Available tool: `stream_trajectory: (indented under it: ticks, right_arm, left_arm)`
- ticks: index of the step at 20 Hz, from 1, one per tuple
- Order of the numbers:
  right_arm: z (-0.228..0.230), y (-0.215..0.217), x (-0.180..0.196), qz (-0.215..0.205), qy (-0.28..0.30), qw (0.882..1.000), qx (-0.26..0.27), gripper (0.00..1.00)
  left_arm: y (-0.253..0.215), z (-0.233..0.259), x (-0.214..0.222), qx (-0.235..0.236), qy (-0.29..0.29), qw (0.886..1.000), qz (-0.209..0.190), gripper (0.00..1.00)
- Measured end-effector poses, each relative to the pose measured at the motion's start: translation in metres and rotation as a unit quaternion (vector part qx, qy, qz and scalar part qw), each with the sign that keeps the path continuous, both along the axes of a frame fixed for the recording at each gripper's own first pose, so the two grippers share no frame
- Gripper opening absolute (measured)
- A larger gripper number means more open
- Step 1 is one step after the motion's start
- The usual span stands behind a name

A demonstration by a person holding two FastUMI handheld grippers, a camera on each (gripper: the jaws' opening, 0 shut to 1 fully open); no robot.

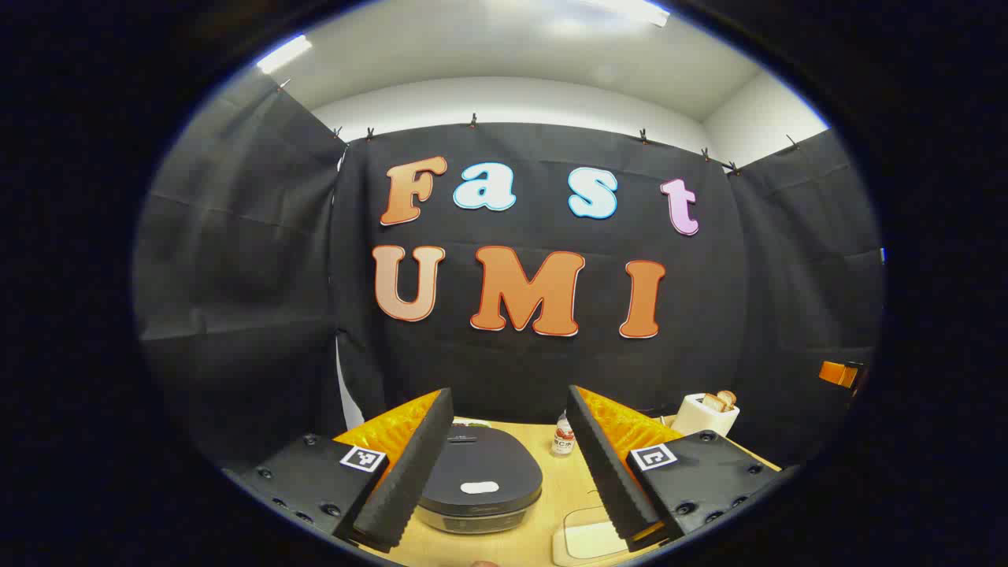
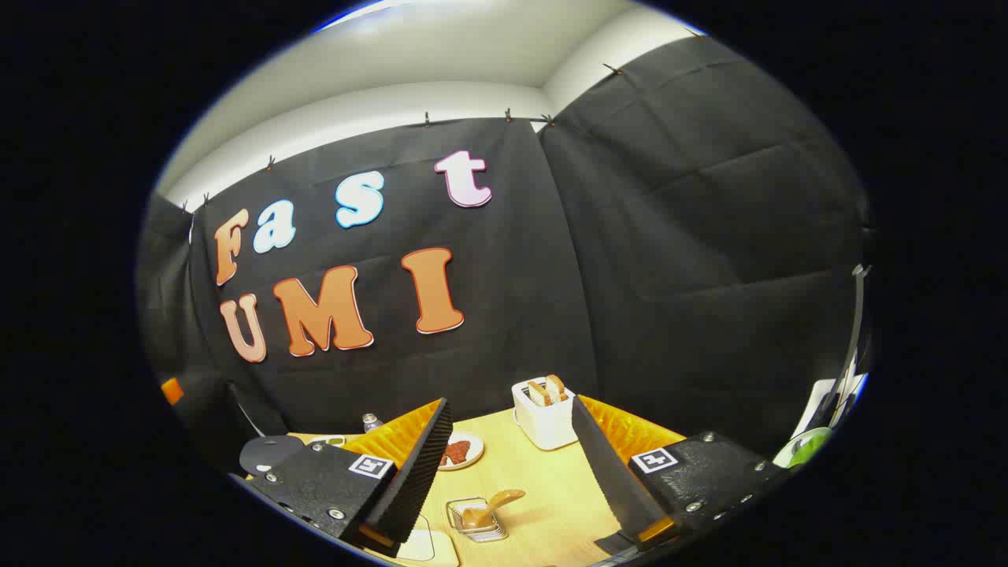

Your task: Close the left gripper, press the button to open the rice cooker; take a wooden spoon from the chopstick holder with the right hand, scoop a spoonful of rice and pour it into the rice cooker, then put the wooden spoon back into the chopstick holder.

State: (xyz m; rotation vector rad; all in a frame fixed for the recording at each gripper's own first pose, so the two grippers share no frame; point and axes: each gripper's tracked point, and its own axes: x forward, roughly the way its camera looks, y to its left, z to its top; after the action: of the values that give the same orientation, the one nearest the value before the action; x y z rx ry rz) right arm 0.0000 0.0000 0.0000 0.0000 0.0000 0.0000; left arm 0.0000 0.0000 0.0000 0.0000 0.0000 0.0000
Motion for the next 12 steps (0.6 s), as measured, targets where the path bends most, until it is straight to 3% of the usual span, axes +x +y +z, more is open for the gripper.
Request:
stream_trajectory:
  ticks: [1,4,7,8,9,12]
  right_arm:
    - [0.0,0.006,-0.006,-0.004,-0.001,1.0,-0.008,1.0]
    - [0.0,0.024,-0.02,-0.003,0.002,1.0,-0.013,1.0]
    - [0.004,0.027,-0.022,0.002,-0.003,0.999,-0.049,0.92]
    - [0.004,0.024,-0.021,0.004,-0.001,0.998,-0.058,0.9]
    - [0.005,0.023,-0.02,0.006,0.004,0.998,-0.061,0.94]
    - [0.01,0.02,-0.016,0.02,0.004,0.998,-0.061,0.95]
  left_arm:
    - [0.009,0.0,-0.001,-0.001,0.001,1.0,-0.003,1.0]
    - [0.026,-0.001,-0.004,0.017,0.002,1.0,-0.001,1.0]
    - [0.021,0.002,-0.005,0.035,0.006,0.999,-0.003,1.0]
    - [0.019,0.003,-0.007,0.033,0.01,0.999,0.003,0.94]
    - [0.018,0.005,-0.008,0.024,0.014,1.0,0.013,0.94]
    - [-0.001,0.003,-0.017,-0.003,0.023,1.0,0.012,0.94]
